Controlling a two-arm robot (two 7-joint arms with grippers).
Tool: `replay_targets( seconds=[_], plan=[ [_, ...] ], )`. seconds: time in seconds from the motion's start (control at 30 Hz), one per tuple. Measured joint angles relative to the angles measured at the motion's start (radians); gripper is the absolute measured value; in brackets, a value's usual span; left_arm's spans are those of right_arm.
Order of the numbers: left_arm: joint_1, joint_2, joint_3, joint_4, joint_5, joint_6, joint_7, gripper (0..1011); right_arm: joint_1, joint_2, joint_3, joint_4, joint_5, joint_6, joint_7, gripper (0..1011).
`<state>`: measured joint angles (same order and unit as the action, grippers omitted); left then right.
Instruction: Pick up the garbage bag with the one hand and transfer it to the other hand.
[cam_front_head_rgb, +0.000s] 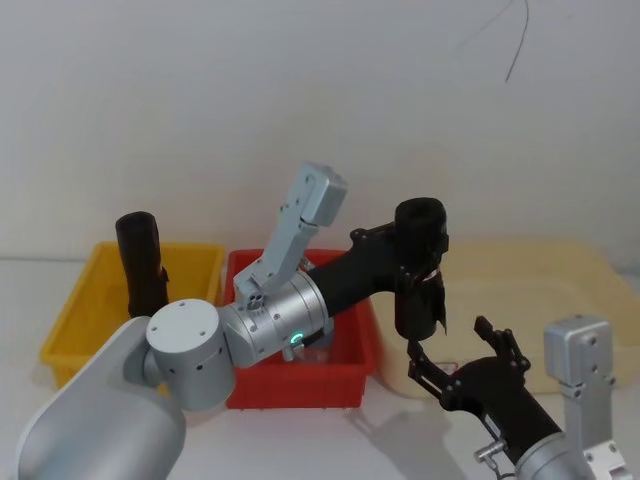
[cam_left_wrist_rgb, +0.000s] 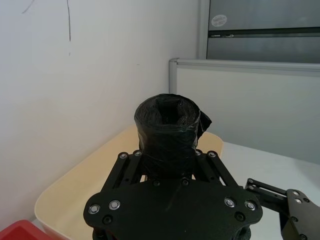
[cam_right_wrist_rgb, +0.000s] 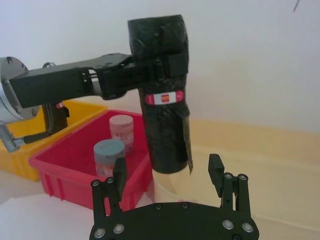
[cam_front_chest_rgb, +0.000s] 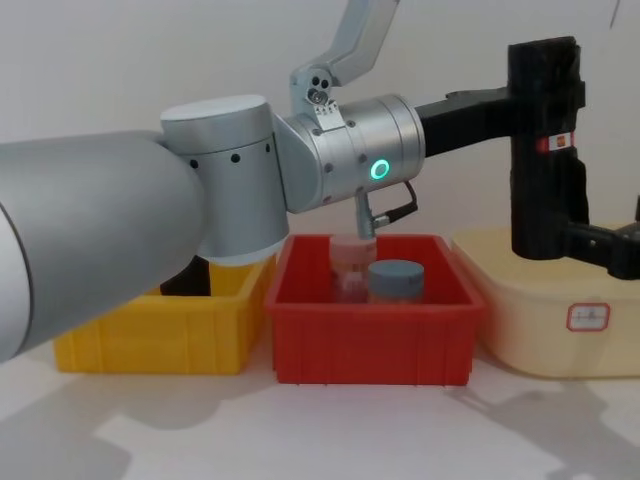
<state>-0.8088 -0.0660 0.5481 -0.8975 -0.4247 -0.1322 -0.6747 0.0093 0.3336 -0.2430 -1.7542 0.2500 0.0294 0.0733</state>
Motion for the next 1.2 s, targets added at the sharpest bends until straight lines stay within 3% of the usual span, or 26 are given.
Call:
replay_targets(
  seconds=[0.37,1.2],
  plan=[
    [-0.006,-0.004,0.004,0.011,-0.003,-0.001,-0.007,355,0.062,-0.014,-0.02,0.037,-0.03,0.01,0.017,1000],
    [-0.009,-0.007,0.006,0.017,-0.005,-0.001,-0.011,355,0.19,-0.056,-0.024,0.16,-0.045,0.024,0.069,1001]
  ],
)
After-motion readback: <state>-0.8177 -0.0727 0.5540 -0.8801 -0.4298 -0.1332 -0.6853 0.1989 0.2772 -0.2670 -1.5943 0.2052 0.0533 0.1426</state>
